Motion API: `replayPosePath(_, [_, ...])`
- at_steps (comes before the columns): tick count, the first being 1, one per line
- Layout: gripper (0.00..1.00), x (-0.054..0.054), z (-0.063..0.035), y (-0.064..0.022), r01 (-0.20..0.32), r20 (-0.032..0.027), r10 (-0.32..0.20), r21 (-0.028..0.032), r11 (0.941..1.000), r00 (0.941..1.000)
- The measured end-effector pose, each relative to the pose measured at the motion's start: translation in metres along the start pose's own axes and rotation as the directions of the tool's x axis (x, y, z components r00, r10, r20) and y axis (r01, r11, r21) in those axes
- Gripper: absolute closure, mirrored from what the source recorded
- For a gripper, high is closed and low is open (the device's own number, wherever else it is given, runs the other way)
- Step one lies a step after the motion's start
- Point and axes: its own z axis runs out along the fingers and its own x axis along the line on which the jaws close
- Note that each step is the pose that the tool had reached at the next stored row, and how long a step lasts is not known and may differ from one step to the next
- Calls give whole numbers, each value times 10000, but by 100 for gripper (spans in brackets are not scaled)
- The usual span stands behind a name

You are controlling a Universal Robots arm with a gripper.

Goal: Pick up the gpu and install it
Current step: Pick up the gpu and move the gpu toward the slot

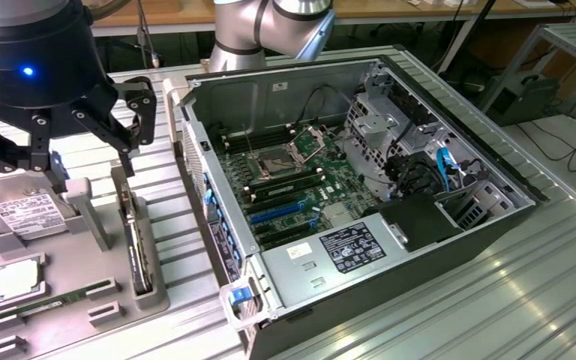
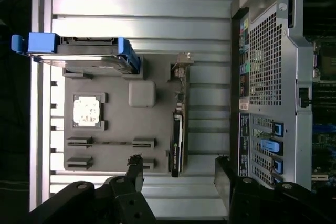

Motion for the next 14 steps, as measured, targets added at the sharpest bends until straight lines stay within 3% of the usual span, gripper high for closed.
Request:
replayPosePath(8, [34,-1,33,-4,819,-54,-819,1,9966,9966])
replayPosePath(14, [34,0,69,-26,918,-60,-918,-2,9958,9958])
